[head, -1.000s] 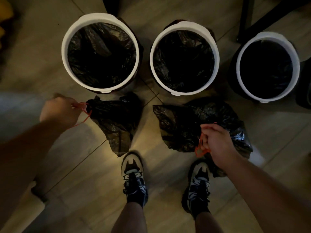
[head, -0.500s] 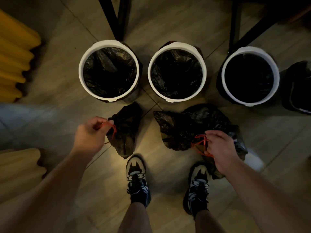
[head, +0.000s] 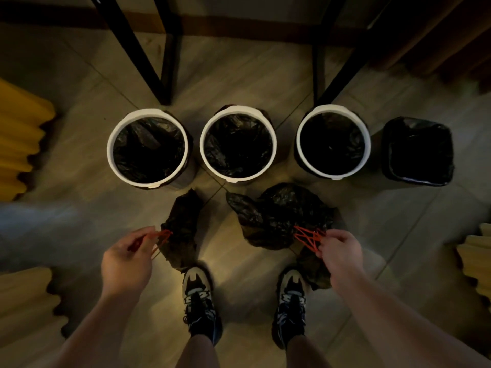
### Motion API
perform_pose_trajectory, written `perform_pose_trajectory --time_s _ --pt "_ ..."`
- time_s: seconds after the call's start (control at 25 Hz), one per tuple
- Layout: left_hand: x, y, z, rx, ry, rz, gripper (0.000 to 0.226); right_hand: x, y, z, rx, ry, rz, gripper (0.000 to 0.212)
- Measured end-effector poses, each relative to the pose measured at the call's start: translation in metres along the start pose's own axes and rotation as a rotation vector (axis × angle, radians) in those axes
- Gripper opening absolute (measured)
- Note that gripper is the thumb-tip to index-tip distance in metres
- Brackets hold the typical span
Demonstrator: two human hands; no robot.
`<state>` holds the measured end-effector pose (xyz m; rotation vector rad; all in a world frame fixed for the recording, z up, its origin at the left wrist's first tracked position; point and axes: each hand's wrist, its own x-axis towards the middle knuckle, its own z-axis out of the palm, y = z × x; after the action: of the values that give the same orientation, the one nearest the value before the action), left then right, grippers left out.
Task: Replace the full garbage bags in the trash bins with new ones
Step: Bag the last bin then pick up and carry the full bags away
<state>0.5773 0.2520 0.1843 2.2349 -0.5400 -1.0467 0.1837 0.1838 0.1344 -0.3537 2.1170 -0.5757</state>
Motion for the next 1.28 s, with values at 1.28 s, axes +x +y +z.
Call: perform_pose_trajectory --time_s 1.28 --pt "-0.31 0.348 0.008 0.055 -0.929 0.202 0.051 -0.311 -0.137 -0.34 0.797 0.008 -0.076 0.021"
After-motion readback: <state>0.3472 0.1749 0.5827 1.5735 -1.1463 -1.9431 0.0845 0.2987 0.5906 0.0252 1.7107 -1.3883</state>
